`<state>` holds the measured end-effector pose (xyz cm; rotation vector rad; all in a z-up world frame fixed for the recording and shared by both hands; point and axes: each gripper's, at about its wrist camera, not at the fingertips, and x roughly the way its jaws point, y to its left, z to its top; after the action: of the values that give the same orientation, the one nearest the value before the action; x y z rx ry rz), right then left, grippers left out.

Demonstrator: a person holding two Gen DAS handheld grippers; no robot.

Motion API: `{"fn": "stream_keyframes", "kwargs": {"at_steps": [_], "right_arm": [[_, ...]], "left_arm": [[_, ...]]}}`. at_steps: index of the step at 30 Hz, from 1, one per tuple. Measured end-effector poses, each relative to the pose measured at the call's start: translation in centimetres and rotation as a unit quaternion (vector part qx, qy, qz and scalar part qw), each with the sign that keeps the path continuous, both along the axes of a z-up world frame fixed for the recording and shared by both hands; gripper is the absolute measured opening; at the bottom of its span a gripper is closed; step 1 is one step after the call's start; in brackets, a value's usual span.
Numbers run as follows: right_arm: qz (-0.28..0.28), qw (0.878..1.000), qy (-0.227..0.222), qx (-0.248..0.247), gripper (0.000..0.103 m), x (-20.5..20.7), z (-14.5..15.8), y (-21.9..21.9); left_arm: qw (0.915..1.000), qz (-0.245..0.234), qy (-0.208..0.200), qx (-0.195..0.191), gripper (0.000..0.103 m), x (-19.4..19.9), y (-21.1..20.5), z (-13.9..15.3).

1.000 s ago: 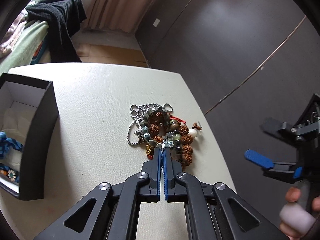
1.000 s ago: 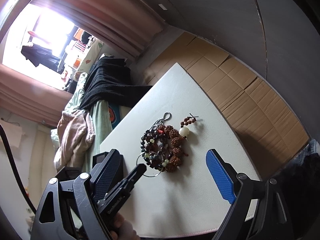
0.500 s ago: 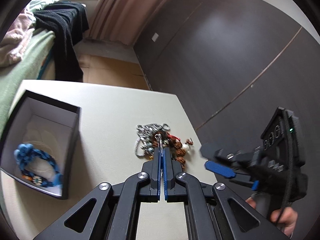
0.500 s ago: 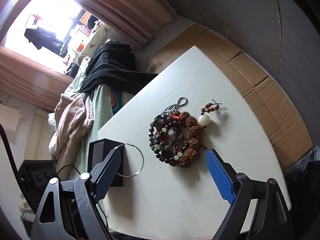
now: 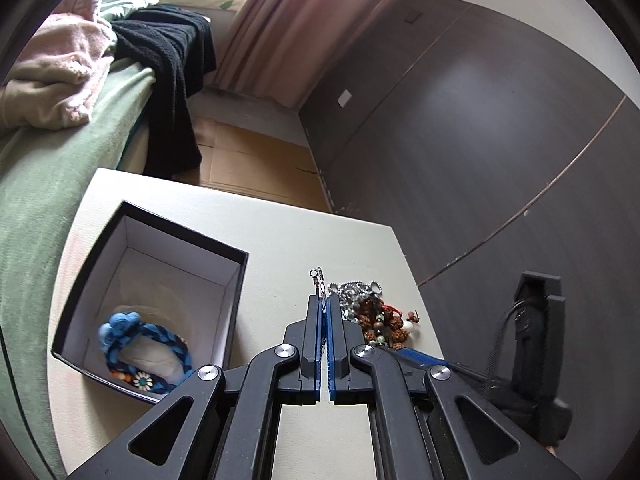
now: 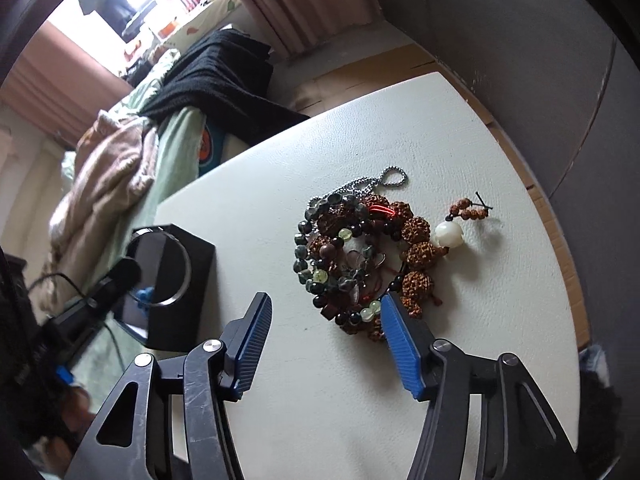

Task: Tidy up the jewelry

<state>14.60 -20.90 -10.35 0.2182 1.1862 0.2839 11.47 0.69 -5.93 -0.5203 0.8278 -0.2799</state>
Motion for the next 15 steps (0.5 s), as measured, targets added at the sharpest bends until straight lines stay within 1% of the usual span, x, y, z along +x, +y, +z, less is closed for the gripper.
{"fn": "stream_keyframes", "kwargs": {"at_steps": [4,5,6,7,11,15], "right_arm": [[0.02,0.999,-0.009,-0.041,0.046,0.1,-0.3,1.1],[0.024,0.998,-0.015,-0.054,0.036,0.1,-0.2,1.3],[0.028,0.998,-0.016,-0.057,0.026,0.1,-0.2,1.3],[0.03,0.998,-0.013,-0.055,0.01,0.1,-0.3,1.3],[0.016,0.999,-0.032,-0.029,0.01,-0.3,1.1,-0.1],[-0.008,0.999,-0.05,0.015,0.01,-0.9,2.7,-2.0]], "left_arm": [[1.0,0.006,-0.003,0.0,0.001,-0.3,0.5,0.3],[1.0,0.007,-0.004,0.0,0.001,-0.4,0.7,0.4],[1.0,0.009,-0.005,-0.001,0.001,-0.6,0.8,0.4],[0.9999,0.01,-0.004,-0.001,0.001,-0.7,1.0,0.4],[0.9998,0.016,-0.006,-0.002,0.001,-1.1,1.7,0.7],[0.9996,0.025,-0.015,0.001,0.001,-1.8,2.6,1.4]]}}
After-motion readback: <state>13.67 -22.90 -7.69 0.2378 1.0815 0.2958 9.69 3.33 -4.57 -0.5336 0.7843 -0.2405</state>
